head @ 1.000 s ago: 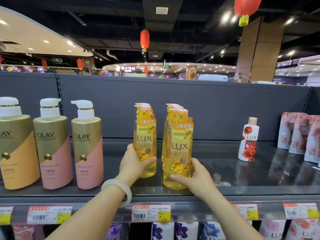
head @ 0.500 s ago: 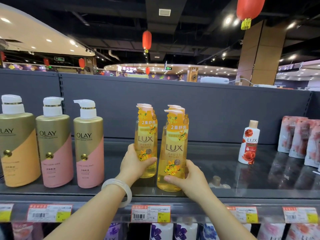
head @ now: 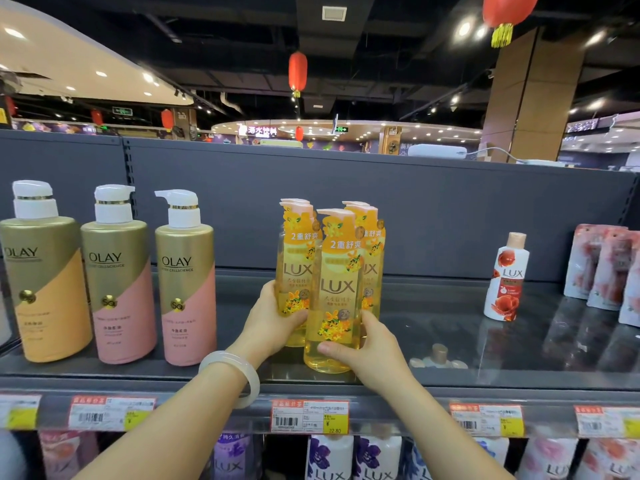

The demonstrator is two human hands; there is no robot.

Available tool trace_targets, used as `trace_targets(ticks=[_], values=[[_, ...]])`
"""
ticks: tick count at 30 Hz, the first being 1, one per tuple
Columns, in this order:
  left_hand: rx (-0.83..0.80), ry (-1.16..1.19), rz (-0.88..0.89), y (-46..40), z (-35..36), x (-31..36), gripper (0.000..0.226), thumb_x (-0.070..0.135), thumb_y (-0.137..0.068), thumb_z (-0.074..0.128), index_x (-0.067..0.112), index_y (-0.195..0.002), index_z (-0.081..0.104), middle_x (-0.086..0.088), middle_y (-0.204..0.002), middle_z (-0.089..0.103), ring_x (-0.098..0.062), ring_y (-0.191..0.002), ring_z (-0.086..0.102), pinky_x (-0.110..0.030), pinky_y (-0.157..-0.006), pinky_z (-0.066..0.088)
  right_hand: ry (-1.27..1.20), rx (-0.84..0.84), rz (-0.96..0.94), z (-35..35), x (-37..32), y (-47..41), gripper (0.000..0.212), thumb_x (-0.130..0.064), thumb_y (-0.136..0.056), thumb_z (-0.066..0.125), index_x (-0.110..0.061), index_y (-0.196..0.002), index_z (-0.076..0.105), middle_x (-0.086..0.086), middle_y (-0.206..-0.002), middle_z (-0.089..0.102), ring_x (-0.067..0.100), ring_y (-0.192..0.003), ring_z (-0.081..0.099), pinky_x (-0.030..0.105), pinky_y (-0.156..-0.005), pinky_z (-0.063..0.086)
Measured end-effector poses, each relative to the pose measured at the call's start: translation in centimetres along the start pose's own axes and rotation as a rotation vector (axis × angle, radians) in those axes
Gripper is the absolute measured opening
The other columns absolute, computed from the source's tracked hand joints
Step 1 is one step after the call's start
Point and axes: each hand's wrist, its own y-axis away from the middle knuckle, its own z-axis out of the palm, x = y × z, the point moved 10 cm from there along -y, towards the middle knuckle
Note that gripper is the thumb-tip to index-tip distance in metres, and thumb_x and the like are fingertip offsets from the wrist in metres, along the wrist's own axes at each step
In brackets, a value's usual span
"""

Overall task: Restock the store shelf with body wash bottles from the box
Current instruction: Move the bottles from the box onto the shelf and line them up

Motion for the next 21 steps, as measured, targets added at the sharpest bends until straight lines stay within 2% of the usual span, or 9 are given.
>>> trace_targets(ticks=[8, 12, 14, 17, 21], values=[[-0.026, -0.024, -0.011, 0.26, 0.25, -0.23, 0.065, 0.016, -0.079, 0.073, 0.020, -0.132, 0.035, 0.003, -0.119, 0.058, -0.016, -0.111, 0.056, -0.032, -0.090, 0.046, 0.042, -0.002, 0.011, 0.17, 0.36, -0.25, 0.061, -0.039, -0.071, 0.078, -0.028, -0.123, 0.048, -0.013, -0.114, 0.061, 0.009, -0.108, 0.058, 0.029, -0.094, 0.049], [-0.019, -0.033, -0.022, 0.14, 0.25, -0.34, 0.064, 0.017, -0.077, 0.074, 0.020, -0.129, 0.037, 0.004, -0.116, 0.058, -0.016, -0.108, 0.056, -0.030, -0.087, 0.045, 0.053, -0.017, 0.015, 0.20, 0.27, -0.27, 0.057, -0.038, -0.073, 0.077, -0.030, -0.120, 0.046, -0.014, -0.113, 0.059, 0.009, -0.108, 0.057, 0.028, -0.094, 0.048], [-0.029, -0.063, -0.024, 0.15, 0.34, -0.44, 0.063, 0.025, -0.073, 0.078, 0.020, -0.125, 0.041, 0.006, -0.113, 0.059, -0.015, -0.105, 0.058, -0.030, -0.087, 0.047, 0.046, -0.013, 0.014, 0.26, 0.19, -0.18, 0.056, -0.037, -0.074, 0.077, -0.031, -0.119, 0.045, -0.015, -0.112, 0.058, 0.008, -0.108, 0.056, 0.025, -0.092, 0.047], [-0.049, -0.104, -0.022, 0.02, 0.69, -0.77, 0.067, 0.036, -0.067, 0.080, 0.022, -0.123, 0.046, 0.006, -0.112, 0.063, -0.015, -0.104, 0.062, -0.037, -0.090, 0.051, 0.040, -0.019, 0.023, 0.30, 0.29, -0.12, 0.058, -0.036, -0.075, 0.076, -0.029, -0.123, 0.046, -0.013, -0.116, 0.060, 0.009, -0.110, 0.057, 0.027, -0.094, 0.048], [-0.032, -0.105, -0.032, 0.42, 0.73, -0.50, 0.062, 0.030, -0.074, 0.077, 0.019, -0.125, 0.043, 0.003, -0.115, 0.059, -0.017, -0.106, 0.058, -0.030, -0.084, 0.047, 0.044, -0.031, 0.035, 0.29, 0.43, -0.15, 0.058, -0.036, -0.075, 0.076, -0.029, -0.124, 0.046, -0.012, -0.118, 0.060, 0.009, -0.110, 0.056, 0.029, -0.096, 0.047]])
